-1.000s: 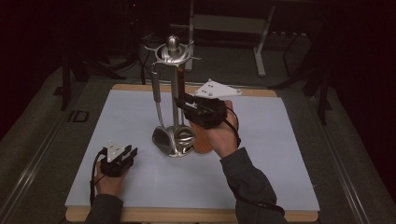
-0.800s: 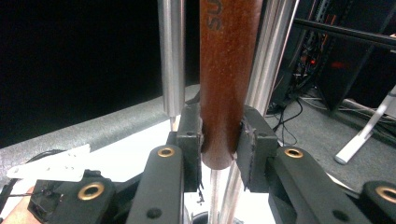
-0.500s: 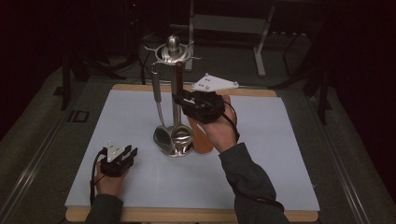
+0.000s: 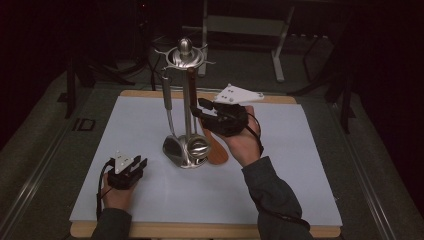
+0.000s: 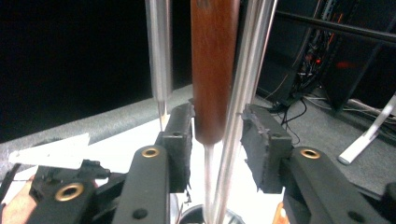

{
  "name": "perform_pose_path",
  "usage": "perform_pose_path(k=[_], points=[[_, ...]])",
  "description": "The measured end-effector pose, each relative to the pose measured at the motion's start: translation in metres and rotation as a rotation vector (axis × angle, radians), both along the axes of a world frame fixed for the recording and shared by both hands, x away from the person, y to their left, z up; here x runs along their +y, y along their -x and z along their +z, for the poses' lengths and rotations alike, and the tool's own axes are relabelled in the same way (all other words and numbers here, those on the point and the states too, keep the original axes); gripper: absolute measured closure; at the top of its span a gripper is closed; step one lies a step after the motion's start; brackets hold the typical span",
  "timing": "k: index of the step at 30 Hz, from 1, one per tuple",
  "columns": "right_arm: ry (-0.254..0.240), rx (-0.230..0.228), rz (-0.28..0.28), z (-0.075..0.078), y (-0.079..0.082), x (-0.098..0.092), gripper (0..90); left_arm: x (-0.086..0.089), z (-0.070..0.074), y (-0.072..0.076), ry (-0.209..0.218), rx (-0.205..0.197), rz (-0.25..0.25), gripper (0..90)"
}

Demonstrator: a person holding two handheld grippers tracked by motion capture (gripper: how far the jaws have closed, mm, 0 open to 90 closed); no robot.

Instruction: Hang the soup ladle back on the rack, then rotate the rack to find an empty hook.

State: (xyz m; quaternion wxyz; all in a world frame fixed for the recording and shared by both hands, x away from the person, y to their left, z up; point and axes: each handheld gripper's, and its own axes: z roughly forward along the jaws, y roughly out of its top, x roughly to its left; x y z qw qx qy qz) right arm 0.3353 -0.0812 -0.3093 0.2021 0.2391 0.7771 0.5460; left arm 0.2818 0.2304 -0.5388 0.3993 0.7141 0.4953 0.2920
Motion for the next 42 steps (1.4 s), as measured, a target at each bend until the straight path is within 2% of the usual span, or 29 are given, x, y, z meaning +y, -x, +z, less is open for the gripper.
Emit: perform_pose_path(k=[6,11,13,20,23,26,29,32,35,38,40,42], points=[[0.018,0.001,-0.003,-0.006,0.0,-0.011,60.2,0.0,0.0,0.0,0.001,-0.002,0.002,70.2],[0.048,0.03,-0.03,-0.011,-0.005,-0.02,59.4,0.0,0.0,0.0,-0.001,-0.001,0.003,70.2],[0.079,0.046,-0.048,-0.017,-0.008,-0.025,59.3,0.0,0.0,0.0,0.0,-0.002,0.003,70.2],[0.193,0.051,-0.082,-0.033,-0.014,-0.028,57.4,0.0,0.0,0.0,0.004,-0.002,0.001,70.3],[0.224,0.066,-0.087,-0.039,-0.016,-0.031,55.7,0.001,0.0,0.0,0.005,-0.004,0.002,70.3],[0.226,0.08,-0.095,-0.045,-0.018,-0.035,55.2,0.002,0.001,0.001,0.025,-0.015,0.005,70.8],[0.229,0.093,-0.106,-0.05,-0.02,-0.041,54.7,0.002,0.004,0.004,0.066,-0.03,0.0,72.5],[0.226,0.109,-0.109,-0.054,-0.02,-0.046,53.8,0.001,0.012,0.008,0.102,-0.065,-0.012,77.7],[0.234,0.119,-0.116,-0.058,-0.02,-0.051,53.2,-0.003,0.025,0.015,0.13,-0.126,-0.027,83.0],[0.241,0.127,-0.126,-0.062,-0.021,-0.056,52.5,-0.007,0.04,0.021,0.178,-0.179,-0.053,89.2],[0.24,0.137,-0.126,-0.066,-0.021,-0.058,52.1,-0.011,0.056,0.027,0.24,-0.231,-0.084,89.8],[0.263,0.136,-0.121,-0.072,-0.018,-0.059,51.6,-0.015,0.073,0.033,0.26,-0.28,-0.109,90.0]])
